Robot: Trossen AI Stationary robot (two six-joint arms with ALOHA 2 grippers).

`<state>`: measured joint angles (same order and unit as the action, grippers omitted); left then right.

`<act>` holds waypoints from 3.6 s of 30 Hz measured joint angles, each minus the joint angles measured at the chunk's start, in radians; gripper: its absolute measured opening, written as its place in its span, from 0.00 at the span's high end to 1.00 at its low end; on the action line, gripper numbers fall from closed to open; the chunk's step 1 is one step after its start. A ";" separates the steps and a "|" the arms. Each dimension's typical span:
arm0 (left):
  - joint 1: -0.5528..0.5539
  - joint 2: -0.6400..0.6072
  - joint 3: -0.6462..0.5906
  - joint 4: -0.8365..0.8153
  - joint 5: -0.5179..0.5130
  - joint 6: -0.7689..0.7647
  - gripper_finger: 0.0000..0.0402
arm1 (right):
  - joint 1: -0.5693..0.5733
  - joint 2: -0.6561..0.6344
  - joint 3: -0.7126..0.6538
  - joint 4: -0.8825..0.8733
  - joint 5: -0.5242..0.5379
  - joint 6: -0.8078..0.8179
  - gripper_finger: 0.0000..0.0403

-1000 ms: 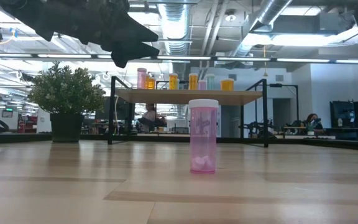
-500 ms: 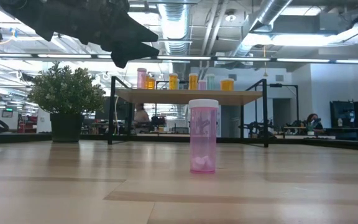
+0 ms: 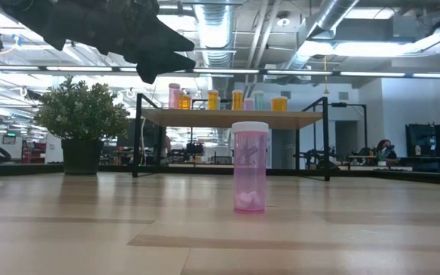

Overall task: Pick and place medicine bottles onto shelf by color
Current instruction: Put the small blue pill bottle on the shelf, then put the small pink pill bottle on the shelf

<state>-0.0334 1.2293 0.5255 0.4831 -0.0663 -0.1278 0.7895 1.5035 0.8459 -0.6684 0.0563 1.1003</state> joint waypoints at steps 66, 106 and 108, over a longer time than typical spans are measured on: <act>0.000 -0.418 -0.090 -0.246 -0.077 0.075 0.44 | -1.446 0.181 0.738 -0.398 -0.214 -1.458 0.63; 0.000 -0.418 -0.090 -0.237 -0.018 0.025 0.44 | -1.148 -0.151 0.649 -0.450 -0.212 -1.180 0.53; -0.003 -0.411 -0.090 -0.233 -0.019 0.012 0.44 | -1.090 -0.214 0.568 -0.367 -0.212 -1.137 0.54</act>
<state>-0.0368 0.8183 0.4351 0.2502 -0.0852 -0.1154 -0.3004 1.2894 1.4135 -1.0356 -0.1555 -0.0368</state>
